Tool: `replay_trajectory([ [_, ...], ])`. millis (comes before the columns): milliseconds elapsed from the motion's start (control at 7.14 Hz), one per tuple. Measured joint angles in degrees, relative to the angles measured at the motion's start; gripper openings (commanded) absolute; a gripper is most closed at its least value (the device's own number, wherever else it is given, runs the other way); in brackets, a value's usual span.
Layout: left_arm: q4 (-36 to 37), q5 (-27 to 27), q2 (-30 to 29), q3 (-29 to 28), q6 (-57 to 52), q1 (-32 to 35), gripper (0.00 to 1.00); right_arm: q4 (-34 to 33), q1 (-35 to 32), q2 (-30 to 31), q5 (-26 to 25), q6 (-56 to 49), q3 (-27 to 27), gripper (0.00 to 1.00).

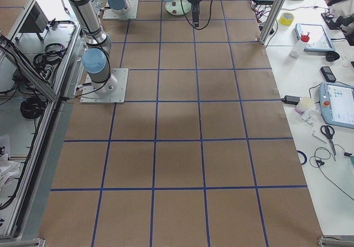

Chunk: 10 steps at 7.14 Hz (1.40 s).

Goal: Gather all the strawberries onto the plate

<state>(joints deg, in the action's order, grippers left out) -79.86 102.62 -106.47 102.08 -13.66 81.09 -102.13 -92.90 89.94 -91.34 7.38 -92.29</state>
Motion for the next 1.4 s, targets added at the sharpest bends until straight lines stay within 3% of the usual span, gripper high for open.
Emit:
replay_trajectory([
  [420, 0.06, -4.59, 2.10, -0.63, -0.05, 0.21, 1.00, 0.08, 0.00, 0.12, 0.04, 0.00, 0.00, 1.00],
  [700, -1.86, -5.85, 5.39, -6.02, 0.37, 0.63, 1.00, 0.08, 0.00, 0.15, 0.08, 0.00, 0.00, 1.00],
  [980, -8.36, -8.67, 9.11, -13.18, 2.11, 1.15, 1.00, 0.08, -0.05, 0.15, 0.05, 0.00, 0.00, 1.00],
  [1400, -14.14, -11.69, 16.42, -17.61, 5.21, 1.82, 1.00, 0.08, -0.08, 0.10, 0.11, 0.00, -0.01, 1.00],
])
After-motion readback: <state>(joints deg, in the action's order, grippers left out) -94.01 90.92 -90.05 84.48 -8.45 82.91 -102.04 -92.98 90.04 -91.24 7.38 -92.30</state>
